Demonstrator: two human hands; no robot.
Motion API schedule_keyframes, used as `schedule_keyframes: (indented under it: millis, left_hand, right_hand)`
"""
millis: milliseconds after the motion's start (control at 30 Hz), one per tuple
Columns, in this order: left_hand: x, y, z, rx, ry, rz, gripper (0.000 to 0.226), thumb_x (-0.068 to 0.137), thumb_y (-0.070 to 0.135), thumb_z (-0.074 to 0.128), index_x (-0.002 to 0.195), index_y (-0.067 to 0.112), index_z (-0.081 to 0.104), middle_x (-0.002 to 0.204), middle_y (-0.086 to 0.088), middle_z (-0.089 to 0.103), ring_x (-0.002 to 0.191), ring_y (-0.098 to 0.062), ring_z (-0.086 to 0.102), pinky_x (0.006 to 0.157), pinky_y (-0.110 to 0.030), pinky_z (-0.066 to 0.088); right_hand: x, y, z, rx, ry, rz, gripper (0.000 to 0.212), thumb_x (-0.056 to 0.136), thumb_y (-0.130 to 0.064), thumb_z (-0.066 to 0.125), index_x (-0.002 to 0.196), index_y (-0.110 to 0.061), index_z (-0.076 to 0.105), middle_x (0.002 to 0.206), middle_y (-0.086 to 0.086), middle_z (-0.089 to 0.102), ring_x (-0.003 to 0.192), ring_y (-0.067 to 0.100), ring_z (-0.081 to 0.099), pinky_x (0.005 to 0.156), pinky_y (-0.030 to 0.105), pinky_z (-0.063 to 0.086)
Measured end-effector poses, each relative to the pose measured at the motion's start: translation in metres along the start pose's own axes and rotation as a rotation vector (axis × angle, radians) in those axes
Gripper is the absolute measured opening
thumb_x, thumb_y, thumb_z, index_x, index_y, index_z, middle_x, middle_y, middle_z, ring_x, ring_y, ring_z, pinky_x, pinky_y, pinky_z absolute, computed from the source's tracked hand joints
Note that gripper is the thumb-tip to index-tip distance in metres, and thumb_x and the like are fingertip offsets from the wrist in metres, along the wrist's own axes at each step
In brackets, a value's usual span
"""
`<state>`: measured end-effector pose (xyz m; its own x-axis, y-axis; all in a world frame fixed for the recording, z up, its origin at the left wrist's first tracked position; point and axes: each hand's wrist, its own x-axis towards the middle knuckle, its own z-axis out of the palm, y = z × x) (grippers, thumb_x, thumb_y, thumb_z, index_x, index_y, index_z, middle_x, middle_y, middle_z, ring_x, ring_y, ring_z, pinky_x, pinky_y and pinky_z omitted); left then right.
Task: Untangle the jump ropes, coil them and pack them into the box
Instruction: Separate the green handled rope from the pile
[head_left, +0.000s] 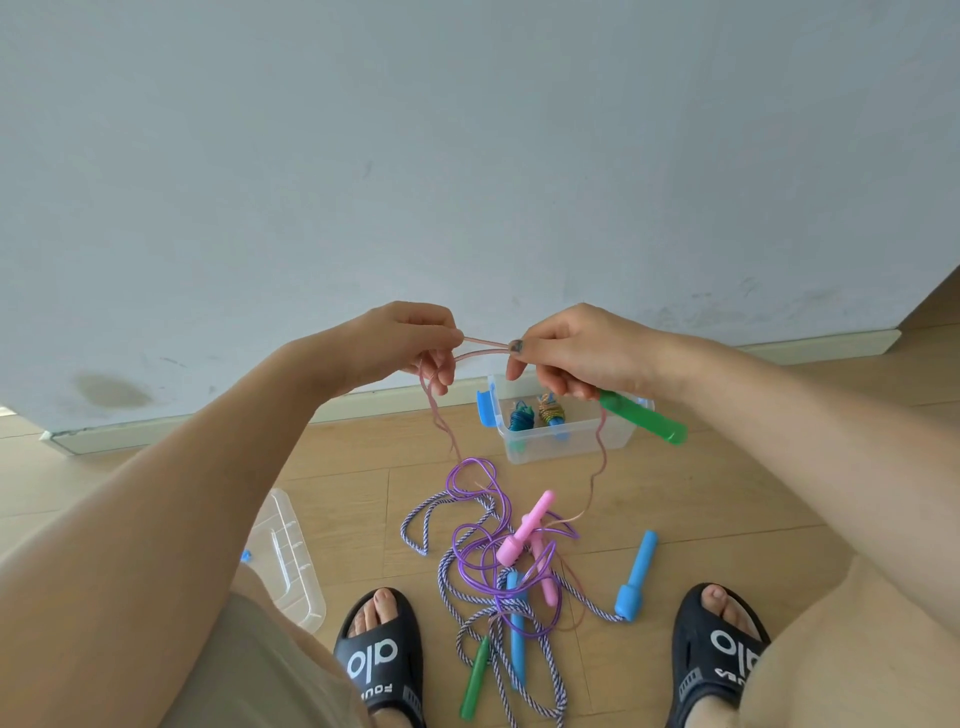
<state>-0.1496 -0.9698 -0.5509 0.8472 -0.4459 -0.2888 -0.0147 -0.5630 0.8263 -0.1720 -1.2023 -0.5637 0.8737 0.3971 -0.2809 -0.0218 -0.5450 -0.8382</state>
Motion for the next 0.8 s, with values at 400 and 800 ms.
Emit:
schedule_keyframes:
  millis: [400, 800]
  left_hand:
    - [0.000, -0.003, 0.001, 0.019, -0.044, -0.005, 0.008, 0.092, 0.014, 0.068, 0.088, 0.007, 0.067, 0.075, -0.008, 0.058, 0.070, -0.021, 0.058, 0.080, -0.038, 0.055]
    - [-0.003, -0.013, -0.018, 0.176, 0.045, -0.002, 0.010, 0.094, 0.018, 0.065, 0.087, 0.011, 0.066, 0.079, -0.005, 0.071, 0.079, -0.017, 0.067, 0.091, -0.037, 0.050]
  right_hand:
    - [-0.001, 0.006, -0.003, 0.092, 0.019, -0.006, 0.018, 0.092, -0.023, 0.068, 0.100, -0.006, 0.069, 0.062, 0.005, 0.057, 0.045, 0.014, 0.037, 0.043, 0.023, 0.031]
    - [0.006, 0.007, 0.005, 0.079, -0.048, -0.003, 0.031, 0.104, -0.026, 0.046, 0.083, -0.008, 0.059, 0.051, 0.002, 0.059, 0.050, 0.020, 0.057, 0.073, 0.042, 0.052]
